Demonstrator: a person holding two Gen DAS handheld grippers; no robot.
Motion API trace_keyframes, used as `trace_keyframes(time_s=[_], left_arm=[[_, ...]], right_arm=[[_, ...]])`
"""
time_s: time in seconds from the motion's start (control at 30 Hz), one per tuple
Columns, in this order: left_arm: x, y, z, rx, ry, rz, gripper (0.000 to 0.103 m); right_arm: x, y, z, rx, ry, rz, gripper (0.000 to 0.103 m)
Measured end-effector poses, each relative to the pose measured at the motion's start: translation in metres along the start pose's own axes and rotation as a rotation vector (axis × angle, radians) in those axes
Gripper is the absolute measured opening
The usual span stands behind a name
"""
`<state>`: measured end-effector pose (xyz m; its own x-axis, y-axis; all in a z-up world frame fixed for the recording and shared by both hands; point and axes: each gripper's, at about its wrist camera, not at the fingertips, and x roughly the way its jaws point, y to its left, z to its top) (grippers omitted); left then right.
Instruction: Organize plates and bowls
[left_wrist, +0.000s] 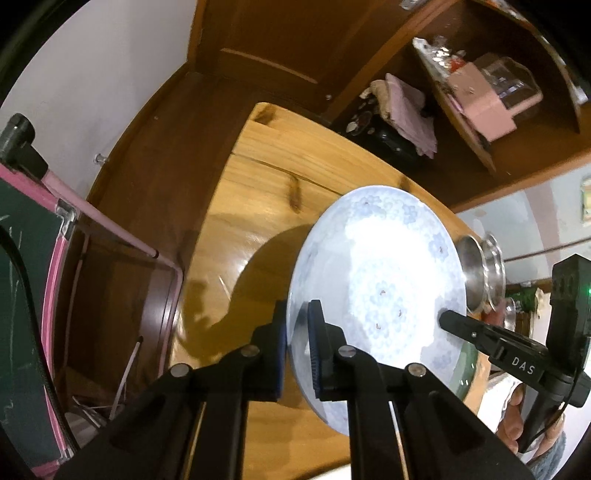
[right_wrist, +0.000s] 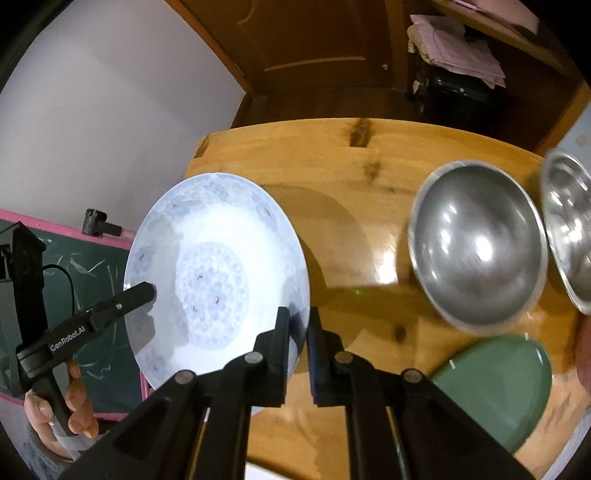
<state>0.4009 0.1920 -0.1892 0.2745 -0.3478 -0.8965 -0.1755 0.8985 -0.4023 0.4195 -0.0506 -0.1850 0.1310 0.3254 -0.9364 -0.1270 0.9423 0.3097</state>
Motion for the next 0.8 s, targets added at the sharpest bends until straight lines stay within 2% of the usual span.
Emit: trace_keyframes(time_s=[0.47,0.8], left_arm=[[-0.09,-0.042,-0.118,0.094,-0.019,0.017,0.008],[-0.126,-0.044,-0.205,0.154,-0.044,0.016,0.009]], right_arm=[[-0.089,-0.003,-0.113,0.011,-0.057,0.022,0.008],[-0.118,0.001,-0.2,-0.015,-0.098,0.035,0.008]])
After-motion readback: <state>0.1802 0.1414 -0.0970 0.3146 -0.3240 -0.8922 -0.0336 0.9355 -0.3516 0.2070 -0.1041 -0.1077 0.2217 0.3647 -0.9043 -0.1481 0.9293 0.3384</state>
